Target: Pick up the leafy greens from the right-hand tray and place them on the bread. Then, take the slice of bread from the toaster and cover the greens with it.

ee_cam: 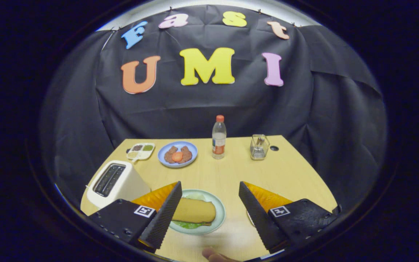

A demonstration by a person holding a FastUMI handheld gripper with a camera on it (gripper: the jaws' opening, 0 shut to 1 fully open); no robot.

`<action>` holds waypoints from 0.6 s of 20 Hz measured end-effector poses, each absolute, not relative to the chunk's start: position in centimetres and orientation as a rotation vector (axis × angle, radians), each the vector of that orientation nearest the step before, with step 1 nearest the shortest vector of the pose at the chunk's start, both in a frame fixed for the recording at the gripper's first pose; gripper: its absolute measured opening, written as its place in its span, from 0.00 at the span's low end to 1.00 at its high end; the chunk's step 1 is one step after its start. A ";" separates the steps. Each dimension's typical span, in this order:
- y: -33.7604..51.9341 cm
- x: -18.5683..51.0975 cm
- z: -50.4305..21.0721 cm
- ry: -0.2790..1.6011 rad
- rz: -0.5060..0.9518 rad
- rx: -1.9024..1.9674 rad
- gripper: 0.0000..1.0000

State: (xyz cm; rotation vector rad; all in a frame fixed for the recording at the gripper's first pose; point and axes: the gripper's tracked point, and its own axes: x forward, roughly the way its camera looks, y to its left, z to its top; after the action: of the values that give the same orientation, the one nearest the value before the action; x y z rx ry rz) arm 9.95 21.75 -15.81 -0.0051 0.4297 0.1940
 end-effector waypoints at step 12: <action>15.4 2.2 -0.7 0.135 0.212 -0.037 0.97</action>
State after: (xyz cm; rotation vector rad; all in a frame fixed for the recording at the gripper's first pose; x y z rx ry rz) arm 2.16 15.44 -0.71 -0.0375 0.1355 0.2124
